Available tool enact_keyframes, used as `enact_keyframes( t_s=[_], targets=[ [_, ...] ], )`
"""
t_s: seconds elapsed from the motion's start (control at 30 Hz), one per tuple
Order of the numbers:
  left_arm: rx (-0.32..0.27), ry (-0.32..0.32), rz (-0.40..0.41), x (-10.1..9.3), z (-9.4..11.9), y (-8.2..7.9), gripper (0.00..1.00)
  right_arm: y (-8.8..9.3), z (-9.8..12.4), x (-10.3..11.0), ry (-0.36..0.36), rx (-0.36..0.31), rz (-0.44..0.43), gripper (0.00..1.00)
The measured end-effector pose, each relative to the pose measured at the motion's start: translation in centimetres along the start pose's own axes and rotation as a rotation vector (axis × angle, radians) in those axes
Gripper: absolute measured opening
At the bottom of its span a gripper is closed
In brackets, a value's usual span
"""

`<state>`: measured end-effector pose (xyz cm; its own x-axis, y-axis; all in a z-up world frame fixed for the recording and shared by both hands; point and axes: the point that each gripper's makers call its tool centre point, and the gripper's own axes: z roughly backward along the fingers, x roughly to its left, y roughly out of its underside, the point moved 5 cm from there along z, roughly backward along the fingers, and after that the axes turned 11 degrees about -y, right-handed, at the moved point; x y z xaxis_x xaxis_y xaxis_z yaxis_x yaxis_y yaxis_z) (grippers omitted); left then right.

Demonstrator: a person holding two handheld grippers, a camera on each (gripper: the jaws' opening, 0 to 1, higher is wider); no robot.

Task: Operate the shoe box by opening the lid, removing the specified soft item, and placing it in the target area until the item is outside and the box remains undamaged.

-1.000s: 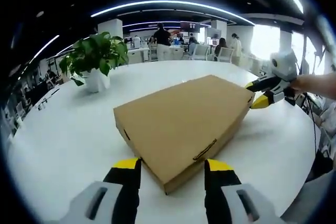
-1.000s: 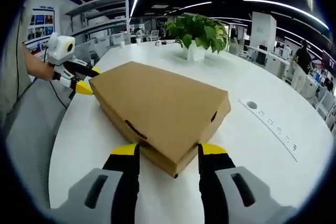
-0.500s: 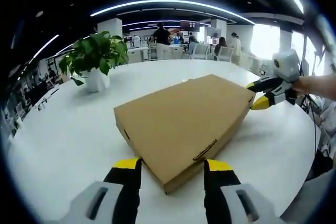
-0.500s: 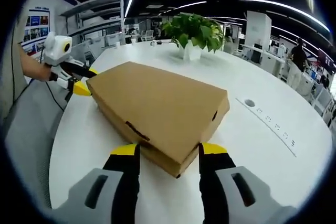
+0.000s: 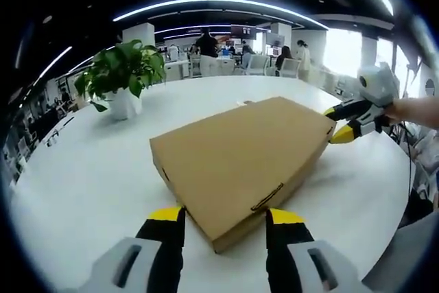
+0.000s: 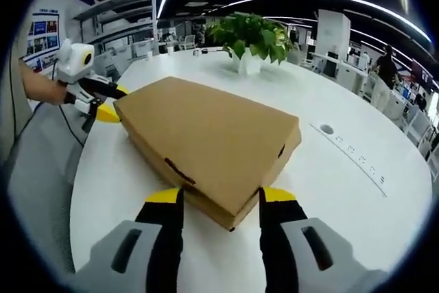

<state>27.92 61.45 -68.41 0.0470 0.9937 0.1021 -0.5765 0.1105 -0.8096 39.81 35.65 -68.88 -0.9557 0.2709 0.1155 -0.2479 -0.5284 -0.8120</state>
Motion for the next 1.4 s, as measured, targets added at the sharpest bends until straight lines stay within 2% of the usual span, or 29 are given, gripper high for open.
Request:
enact_keyframes(
  t_s=[0.4, 0.63, 1.4],
  targets=[
    [0.015, 0.042, -0.033, 1.1, 0.2, 0.2, 0.47, 0.0, -0.3, 1.8, 0.053, 0.020, -0.032, 0.40],
    [0.045, 0.069, -0.059, 2.0, 0.3, 0.3, 0.47, 0.0, -0.4, 3.1, 0.071, 0.024, -0.053, 0.39],
    [0.092, 0.146, -0.137, 5.7, 1.3, 1.3, 0.47, -0.5, -1.9, 7.7, 0.116, 0.031, -0.109, 0.37]
  ],
)
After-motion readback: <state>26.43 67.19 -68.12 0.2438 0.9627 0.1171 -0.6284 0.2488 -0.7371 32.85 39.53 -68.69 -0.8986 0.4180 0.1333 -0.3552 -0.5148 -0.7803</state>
